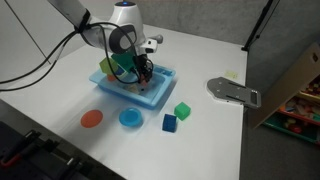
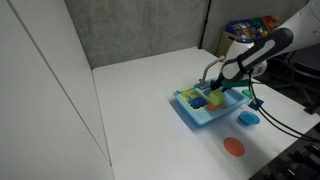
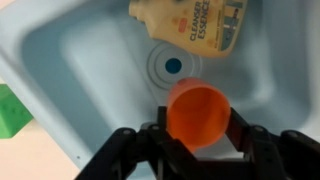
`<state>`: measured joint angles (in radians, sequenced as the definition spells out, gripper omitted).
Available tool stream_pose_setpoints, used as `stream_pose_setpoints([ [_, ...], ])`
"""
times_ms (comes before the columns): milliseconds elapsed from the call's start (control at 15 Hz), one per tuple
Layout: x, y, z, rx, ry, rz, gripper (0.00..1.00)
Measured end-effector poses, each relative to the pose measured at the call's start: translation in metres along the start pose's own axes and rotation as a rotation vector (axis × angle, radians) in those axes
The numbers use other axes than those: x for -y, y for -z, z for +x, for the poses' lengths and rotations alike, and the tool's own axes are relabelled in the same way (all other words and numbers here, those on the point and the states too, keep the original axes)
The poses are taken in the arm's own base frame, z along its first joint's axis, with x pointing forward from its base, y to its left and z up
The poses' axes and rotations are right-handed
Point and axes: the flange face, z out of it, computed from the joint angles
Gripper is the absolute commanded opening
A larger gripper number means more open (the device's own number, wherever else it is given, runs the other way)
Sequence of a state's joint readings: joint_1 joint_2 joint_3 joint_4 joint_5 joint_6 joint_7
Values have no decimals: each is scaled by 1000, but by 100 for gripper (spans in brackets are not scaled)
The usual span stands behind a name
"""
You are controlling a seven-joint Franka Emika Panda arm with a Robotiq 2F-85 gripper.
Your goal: Remove an orange bowl from the sink and put it on top of the light green block
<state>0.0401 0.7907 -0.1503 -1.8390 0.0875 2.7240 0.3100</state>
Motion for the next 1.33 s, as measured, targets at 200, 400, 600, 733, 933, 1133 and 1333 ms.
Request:
stream_pose_setpoints([
  [200, 10, 31, 8, -44, 14, 12, 34],
  [400, 21, 67, 12, -89, 33, 24, 34],
  [600, 30, 102, 8, -124, 57, 31, 34],
  [733, 33, 123, 1, -136, 75, 26, 34],
  [933, 32, 154, -12, -139, 101, 14, 34],
  [1133, 24, 181, -30, -113, 133, -8, 34],
  [1333, 16, 204, -48, -74, 154, -28, 34],
])
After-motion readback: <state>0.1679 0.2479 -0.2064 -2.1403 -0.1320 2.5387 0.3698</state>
